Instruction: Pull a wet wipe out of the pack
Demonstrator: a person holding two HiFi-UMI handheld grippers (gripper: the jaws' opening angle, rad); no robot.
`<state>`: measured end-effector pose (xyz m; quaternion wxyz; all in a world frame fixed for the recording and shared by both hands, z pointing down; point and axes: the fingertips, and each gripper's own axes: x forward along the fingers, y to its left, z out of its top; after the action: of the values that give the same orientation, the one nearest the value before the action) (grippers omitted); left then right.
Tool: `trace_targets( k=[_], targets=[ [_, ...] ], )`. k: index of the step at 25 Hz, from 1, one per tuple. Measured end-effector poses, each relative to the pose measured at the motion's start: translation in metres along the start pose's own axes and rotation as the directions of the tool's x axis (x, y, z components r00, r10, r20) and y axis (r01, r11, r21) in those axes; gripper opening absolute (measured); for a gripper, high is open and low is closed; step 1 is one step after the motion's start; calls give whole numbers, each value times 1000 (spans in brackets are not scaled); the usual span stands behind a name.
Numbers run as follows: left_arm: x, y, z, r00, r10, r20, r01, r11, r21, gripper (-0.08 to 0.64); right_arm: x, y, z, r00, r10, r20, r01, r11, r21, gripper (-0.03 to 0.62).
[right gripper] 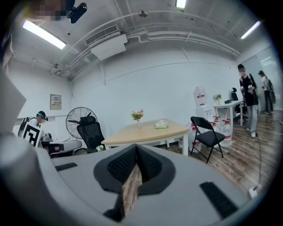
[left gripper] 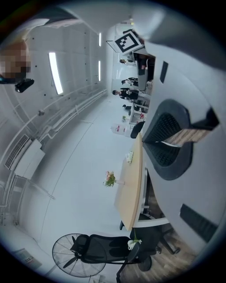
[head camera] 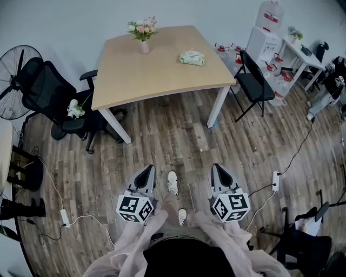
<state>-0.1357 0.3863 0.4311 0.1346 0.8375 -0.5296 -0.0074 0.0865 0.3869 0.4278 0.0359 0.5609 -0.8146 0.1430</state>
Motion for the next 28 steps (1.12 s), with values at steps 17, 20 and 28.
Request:
trace_targets(
  k=[17, 20, 28],
  targets=[
    [90, 22, 19, 999, -36, -13, 37, 999, 31, 11, 81, -18, 24, 1000, 12, -14, -12, 1000, 3, 11],
    [112, 33, 28, 999, -34, -9, 34, 999, 29, 11, 106, -23, 36, 1000, 19, -10, -19, 1000, -3, 11],
    [163, 52, 55, 997, -73, 1, 73, 997, 17, 11, 162, -32, 58, 1000, 21, -20, -21, 1000, -1, 11]
  ],
)
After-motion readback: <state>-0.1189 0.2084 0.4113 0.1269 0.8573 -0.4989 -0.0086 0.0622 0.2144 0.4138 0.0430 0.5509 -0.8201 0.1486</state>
